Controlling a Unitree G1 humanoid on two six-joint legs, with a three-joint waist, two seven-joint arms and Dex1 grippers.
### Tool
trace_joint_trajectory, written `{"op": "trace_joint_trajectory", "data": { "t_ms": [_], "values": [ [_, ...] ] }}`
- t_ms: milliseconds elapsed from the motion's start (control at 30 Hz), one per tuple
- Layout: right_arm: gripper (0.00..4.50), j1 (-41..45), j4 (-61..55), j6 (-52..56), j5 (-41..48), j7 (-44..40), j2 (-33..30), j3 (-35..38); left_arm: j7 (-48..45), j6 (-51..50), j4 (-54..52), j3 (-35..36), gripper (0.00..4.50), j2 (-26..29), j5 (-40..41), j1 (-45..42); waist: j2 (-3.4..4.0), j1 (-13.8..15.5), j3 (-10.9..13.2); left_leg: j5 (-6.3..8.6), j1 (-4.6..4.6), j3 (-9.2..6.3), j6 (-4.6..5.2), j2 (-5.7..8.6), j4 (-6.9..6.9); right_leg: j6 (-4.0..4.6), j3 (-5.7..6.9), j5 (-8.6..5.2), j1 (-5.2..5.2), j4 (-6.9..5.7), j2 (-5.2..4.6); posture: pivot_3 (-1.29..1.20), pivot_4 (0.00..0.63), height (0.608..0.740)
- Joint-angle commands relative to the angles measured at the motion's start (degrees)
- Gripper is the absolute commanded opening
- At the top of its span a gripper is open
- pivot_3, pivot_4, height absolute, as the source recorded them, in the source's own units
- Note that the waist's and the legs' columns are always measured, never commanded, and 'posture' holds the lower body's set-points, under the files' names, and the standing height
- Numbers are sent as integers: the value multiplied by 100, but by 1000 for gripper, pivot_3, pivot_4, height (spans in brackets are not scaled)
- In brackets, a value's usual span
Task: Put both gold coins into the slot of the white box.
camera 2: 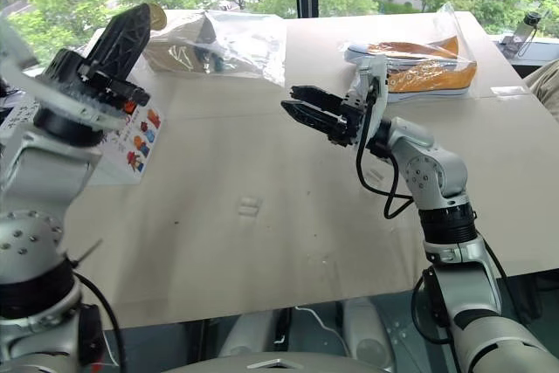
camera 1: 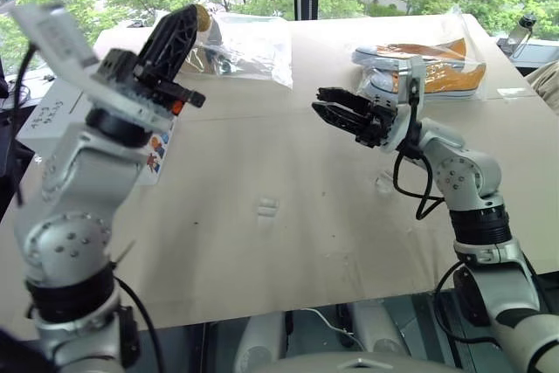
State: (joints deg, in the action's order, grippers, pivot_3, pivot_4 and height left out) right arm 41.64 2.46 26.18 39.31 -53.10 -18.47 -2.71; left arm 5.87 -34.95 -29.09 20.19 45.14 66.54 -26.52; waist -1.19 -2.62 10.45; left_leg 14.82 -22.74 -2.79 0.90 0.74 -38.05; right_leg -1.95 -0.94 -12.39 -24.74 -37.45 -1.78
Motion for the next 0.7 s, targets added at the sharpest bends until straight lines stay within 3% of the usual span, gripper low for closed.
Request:
{"op": "trace_joint_trajectory", "data": {
  "t_ms": [33,200,700],
  "values": [
    [2313,302,19,-463,-218,-382,-60,83,617,-611,441,334,0,667,-695,-178,1,1,1,0,0,-2,0,0,6,0,1,0,-5,-3,1,0,150,740],
    [2313,399,-17,-484,-220,-417,35,153,318,-1208,694,560,0,1420,-1268,-20,-1,42,2,-8,-4,-8,-15,-7,58,0,8,-1,-19,12,-9,0,150,740],
    [2313,323,-431,-205,17,-378,172,224,-411,-1575,1267,904,0,1409,-2389,144,0,78,2,-16,-18,-11,-34,-2,85,-2,10,-2,-21,59,-47,0,150,740]
  ]
}}
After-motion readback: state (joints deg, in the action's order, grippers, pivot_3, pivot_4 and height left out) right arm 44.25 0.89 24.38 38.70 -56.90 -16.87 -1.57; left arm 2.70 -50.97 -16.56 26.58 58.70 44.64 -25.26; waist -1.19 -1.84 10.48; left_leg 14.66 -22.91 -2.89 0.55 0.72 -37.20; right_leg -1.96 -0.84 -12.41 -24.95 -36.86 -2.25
